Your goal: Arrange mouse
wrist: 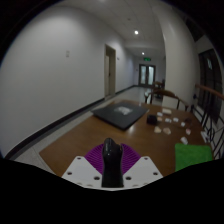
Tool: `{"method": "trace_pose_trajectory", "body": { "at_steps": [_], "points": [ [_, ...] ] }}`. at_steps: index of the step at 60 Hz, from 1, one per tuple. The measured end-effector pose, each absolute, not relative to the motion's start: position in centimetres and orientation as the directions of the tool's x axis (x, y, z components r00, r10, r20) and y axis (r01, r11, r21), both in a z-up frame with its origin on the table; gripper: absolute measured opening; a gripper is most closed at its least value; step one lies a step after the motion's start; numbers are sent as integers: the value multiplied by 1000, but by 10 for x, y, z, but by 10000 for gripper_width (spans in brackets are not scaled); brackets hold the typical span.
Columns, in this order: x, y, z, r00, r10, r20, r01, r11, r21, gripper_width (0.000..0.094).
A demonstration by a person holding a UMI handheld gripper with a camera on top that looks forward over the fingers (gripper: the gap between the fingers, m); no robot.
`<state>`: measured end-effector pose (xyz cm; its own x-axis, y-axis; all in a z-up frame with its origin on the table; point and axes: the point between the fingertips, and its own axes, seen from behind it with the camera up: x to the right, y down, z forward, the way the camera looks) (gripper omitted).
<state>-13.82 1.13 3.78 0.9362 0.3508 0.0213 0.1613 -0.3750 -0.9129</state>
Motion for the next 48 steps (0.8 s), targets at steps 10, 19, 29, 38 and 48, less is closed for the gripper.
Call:
{"method": "trace_pose_trajectory", "body": {
  "at_steps": [10, 19, 29, 38, 48],
  "points": [
    [-80, 10, 172, 953, 290, 83, 133, -157, -979, 196],
    [55, 24, 222, 986, 53, 159, 164, -101, -981, 194],
    [163, 47, 132, 985, -83, 148, 116, -307, -945, 195],
    [187, 42, 40, 990, -91, 105, 54, -449, -892, 194],
    [192, 40, 18, 988, -98, 120, 62, -459, -886, 196]
  ]
}}
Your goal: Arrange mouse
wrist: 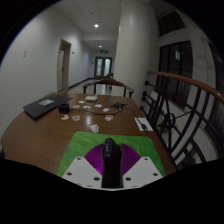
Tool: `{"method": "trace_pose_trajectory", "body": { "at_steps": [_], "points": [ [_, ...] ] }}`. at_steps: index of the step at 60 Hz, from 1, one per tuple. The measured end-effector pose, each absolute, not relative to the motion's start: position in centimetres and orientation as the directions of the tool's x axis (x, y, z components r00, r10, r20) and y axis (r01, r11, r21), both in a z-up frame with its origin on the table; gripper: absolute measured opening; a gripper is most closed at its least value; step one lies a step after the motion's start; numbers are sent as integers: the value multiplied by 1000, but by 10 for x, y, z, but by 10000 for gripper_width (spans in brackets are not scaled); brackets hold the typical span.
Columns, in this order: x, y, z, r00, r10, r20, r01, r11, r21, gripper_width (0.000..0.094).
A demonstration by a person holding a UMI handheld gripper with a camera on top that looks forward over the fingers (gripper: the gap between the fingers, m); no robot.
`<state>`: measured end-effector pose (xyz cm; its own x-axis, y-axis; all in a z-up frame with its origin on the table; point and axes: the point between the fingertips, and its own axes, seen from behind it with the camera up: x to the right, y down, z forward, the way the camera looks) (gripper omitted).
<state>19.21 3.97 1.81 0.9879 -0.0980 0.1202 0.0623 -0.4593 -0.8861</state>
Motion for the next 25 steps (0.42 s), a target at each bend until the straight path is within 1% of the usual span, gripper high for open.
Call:
{"method": "trace_pose_trajectory", "body": {
  "at_steps": [2, 4, 5, 8, 9, 10, 11, 14, 17, 19, 22, 25],
  "points": [
    [192, 41, 19, 987, -96, 125, 67, -462, -885, 196],
    [192, 40, 18, 987, -92, 134, 77, -464, -882, 220],
    [192, 40, 17, 986, -93, 137, 79, -467, -881, 241],
    [193, 38, 15, 984, -89, 156, 95, -481, -871, 346],
    [194, 37, 14, 982, -84, 169, 107, -491, -865, 360],
    [194, 35, 13, 980, -74, 183, 122, -501, -857, 419],
    [193, 33, 12, 979, -62, 195, 137, -512, -848, 420],
    [186, 23, 8, 976, -3, 218, 181, -542, -821, 647],
    [177, 12, 7, 974, 41, 225, 210, -552, -807, 873],
    [174, 6, 9, 972, 50, 228, 217, -548, -808, 832],
    [170, -5, 15, 973, 51, 225, 217, -533, -818, 850],
    [166, -20, 23, 977, 52, 208, 204, -516, -832, 847]
  ]
}}
